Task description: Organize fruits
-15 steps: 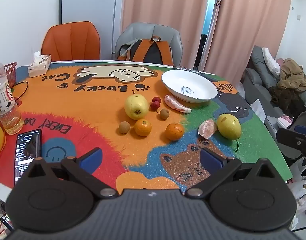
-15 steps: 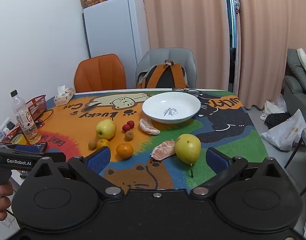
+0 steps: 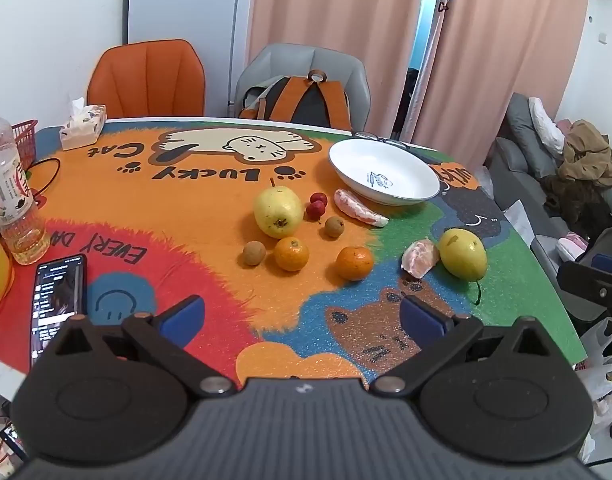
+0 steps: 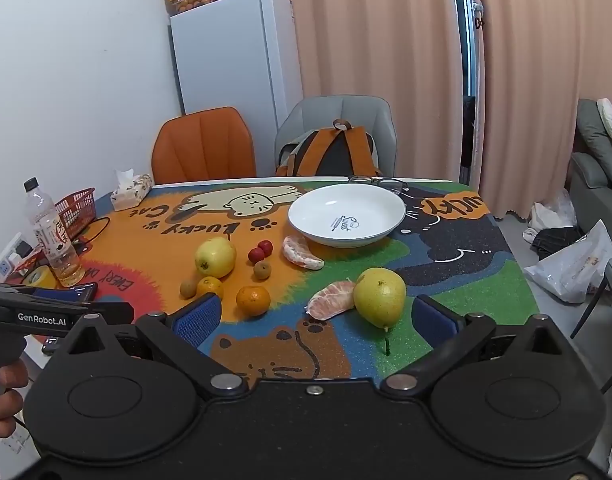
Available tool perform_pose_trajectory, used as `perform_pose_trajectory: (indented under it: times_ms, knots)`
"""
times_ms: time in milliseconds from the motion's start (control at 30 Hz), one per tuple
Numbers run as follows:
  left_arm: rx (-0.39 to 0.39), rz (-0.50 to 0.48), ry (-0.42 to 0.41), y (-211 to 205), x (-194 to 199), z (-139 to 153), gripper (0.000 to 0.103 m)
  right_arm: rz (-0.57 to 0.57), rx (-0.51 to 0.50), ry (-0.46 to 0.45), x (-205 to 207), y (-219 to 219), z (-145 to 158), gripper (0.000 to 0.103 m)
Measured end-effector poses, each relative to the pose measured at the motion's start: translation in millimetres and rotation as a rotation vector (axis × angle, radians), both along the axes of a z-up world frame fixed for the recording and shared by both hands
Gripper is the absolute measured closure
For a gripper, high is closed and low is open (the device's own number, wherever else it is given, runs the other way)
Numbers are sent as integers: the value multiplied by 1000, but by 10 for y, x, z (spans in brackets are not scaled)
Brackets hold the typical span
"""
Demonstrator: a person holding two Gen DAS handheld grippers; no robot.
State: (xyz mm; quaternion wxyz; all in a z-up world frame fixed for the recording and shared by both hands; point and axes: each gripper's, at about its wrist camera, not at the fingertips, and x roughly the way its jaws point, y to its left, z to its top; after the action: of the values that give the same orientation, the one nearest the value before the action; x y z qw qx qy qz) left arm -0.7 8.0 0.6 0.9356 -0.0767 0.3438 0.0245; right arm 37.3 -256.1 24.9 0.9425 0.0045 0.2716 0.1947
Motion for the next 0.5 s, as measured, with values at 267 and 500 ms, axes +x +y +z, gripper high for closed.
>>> perform_pose_trajectory:
  times_ms: [267, 500]
  knots:
    - [-5, 10, 0, 19, 14, -23, 0, -3, -2, 2, 5, 0, 17, 0]
    - [-4, 12, -2, 5, 5, -19, 0, -3, -5, 2, 1, 10, 23, 0]
